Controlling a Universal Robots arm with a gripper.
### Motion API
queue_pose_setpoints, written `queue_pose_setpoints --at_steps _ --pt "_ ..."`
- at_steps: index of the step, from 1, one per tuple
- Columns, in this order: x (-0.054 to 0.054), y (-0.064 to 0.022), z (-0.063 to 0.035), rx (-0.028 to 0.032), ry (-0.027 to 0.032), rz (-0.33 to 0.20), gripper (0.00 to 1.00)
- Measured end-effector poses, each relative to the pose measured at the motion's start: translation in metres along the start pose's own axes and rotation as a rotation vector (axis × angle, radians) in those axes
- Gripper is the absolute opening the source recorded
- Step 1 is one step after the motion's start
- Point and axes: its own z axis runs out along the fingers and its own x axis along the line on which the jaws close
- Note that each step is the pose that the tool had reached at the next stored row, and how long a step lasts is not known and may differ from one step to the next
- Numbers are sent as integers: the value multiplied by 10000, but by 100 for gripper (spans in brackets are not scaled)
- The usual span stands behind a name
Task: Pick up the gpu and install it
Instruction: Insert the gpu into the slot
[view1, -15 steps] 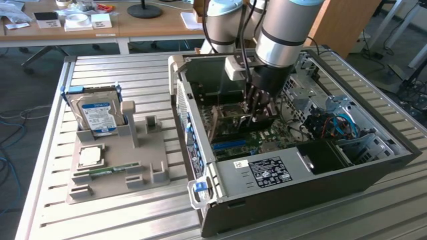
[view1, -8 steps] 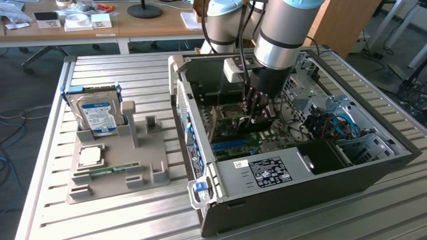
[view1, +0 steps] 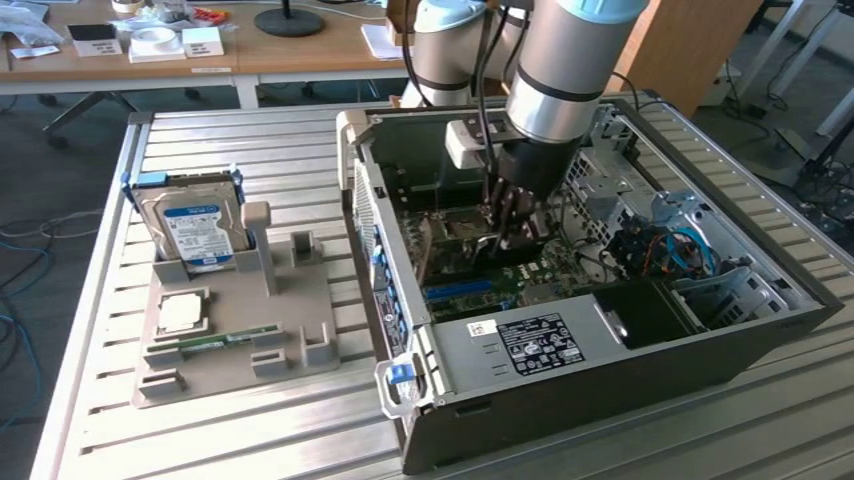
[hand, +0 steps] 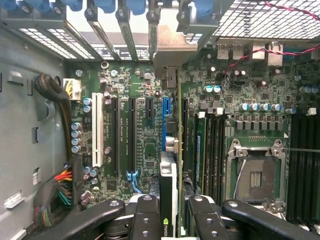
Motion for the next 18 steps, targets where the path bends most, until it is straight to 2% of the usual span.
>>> queue_pose_setpoints --at_steps 18 --pt "2 56 46 9 -4 -2 27"
